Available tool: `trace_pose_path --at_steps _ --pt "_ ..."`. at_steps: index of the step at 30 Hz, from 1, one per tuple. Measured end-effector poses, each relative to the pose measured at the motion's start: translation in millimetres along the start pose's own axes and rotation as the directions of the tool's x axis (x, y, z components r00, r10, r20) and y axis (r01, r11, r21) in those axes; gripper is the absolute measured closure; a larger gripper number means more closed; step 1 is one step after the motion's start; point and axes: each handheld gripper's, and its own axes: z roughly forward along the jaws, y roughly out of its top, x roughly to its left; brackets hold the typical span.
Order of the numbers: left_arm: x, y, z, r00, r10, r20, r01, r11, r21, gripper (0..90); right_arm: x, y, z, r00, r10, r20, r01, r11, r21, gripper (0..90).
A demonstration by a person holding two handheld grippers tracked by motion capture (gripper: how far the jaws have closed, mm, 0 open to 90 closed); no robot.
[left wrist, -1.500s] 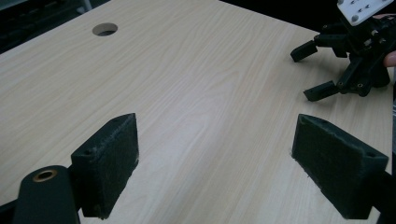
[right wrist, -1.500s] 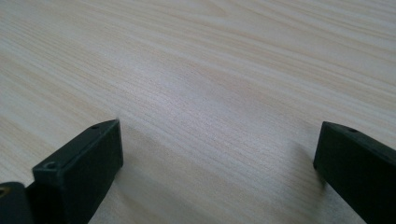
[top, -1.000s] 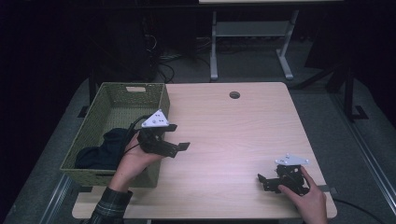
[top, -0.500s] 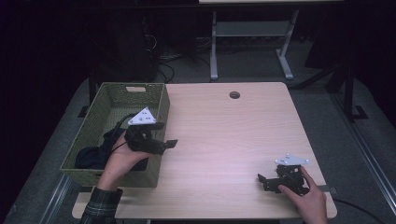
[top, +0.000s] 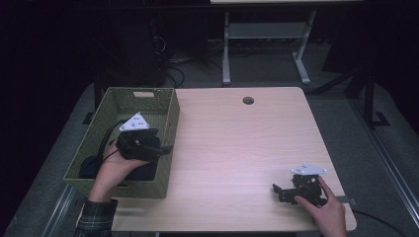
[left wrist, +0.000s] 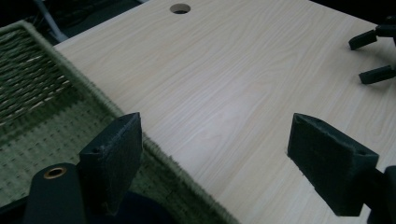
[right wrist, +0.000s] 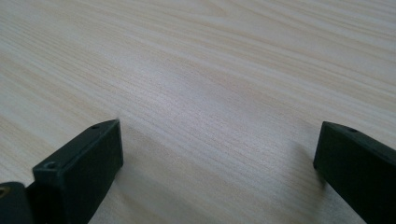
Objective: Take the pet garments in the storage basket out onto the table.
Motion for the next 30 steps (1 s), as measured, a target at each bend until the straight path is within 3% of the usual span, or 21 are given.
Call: trace_pose_path --at_steps 16,30 --pt "15.6 -15.5 -18.3 0.9979 -0.040 -0.051 0.041 0.9992 0.005 17.6 0.1 -0.1 -0.1 1.0000 0.001 0.000 -0.001 1.000 0.001 1.1" --pt "24.9 -28.1 -30.7 0.9958 -0.048 -0.078 0.053 0.9969 0.058 17.6 0.4 -0.1 -0.2 1.0000 0.005 0.000 -0.005 1.000 0.001 1.1"
